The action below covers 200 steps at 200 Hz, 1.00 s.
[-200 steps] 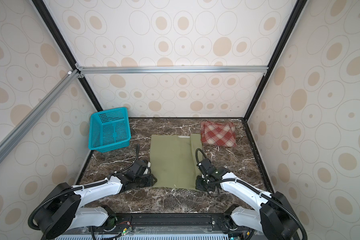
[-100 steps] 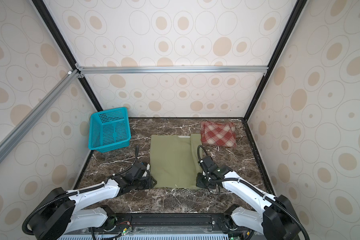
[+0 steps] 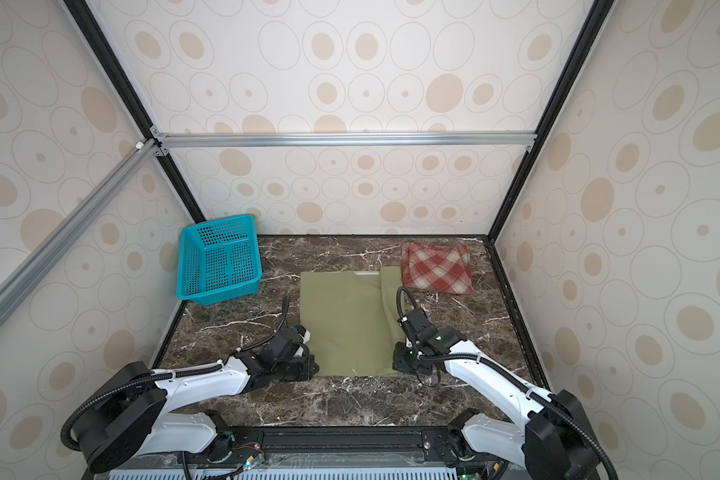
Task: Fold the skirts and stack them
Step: 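Lift the green skirt hem with both grippers and fold it toward the far edge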
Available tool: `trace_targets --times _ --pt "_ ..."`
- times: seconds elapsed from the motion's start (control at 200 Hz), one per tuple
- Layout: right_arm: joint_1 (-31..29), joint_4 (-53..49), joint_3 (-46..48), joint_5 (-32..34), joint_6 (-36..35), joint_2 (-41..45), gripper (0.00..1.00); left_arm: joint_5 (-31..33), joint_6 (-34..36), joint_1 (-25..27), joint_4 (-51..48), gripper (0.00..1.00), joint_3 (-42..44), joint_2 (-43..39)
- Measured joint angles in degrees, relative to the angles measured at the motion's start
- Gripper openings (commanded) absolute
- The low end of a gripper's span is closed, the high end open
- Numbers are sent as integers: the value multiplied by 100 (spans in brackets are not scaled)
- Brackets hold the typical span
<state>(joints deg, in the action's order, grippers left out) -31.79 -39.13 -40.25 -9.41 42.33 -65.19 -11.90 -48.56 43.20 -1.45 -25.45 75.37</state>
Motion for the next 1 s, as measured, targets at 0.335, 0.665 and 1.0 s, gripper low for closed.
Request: trace_targets --times 0.335,0.665,1.0 --pt "798 232 -2181 -487 -525 -706 0 1342 824 -796 -2376 0 -2605 -232" --pt "984 861 -4282 -1333 -769 -1626 0 2055 2116 -1939 -3119 0 -5617 -299" --pt "1480 1080 -6443 -1958 -837 -3648 0 1871 2833 -2557 -2944 0 -6835 1270"
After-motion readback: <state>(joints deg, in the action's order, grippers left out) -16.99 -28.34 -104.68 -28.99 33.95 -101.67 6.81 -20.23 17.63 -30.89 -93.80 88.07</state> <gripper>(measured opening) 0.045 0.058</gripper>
